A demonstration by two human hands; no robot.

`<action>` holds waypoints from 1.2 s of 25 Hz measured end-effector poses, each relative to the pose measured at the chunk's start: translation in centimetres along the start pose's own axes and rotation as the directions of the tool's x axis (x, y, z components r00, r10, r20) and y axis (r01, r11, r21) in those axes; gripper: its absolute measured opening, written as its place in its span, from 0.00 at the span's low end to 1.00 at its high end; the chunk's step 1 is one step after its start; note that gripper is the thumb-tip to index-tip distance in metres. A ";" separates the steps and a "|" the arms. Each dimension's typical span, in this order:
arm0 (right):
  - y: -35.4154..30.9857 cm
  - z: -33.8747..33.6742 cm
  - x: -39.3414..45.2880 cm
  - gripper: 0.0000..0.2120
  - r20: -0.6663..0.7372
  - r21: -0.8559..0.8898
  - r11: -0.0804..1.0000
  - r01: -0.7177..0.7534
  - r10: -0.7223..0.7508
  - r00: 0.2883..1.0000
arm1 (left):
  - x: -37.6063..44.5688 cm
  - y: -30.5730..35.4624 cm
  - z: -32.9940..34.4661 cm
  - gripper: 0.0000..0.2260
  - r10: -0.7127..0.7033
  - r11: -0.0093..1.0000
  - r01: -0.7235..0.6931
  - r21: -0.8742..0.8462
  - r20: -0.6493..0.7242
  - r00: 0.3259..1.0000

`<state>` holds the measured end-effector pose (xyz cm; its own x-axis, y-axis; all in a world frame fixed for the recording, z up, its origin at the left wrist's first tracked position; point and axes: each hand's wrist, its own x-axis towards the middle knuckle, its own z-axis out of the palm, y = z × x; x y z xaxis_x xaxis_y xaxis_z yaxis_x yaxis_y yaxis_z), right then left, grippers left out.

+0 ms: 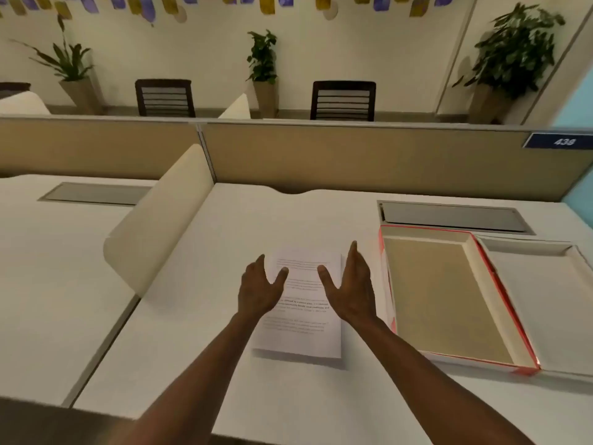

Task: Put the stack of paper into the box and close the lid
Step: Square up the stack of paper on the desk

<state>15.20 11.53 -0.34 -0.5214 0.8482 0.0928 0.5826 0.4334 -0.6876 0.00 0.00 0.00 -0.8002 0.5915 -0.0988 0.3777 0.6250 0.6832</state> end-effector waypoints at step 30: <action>2.9 6.6 3.2 0.24 0.125 -0.155 0.806 -0.571 0.589 0.798 | 5.4 -5.9 4.2 0.29 -0.501 0.749 0.589 -0.302 0.323 0.803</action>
<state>11.09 13.46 -6.77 -0.1508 0.8946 -0.4207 0.8641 -0.0874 -0.4956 -4.60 1.60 -7.61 -0.6815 0.3263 -0.6551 -0.3292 0.6628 0.6726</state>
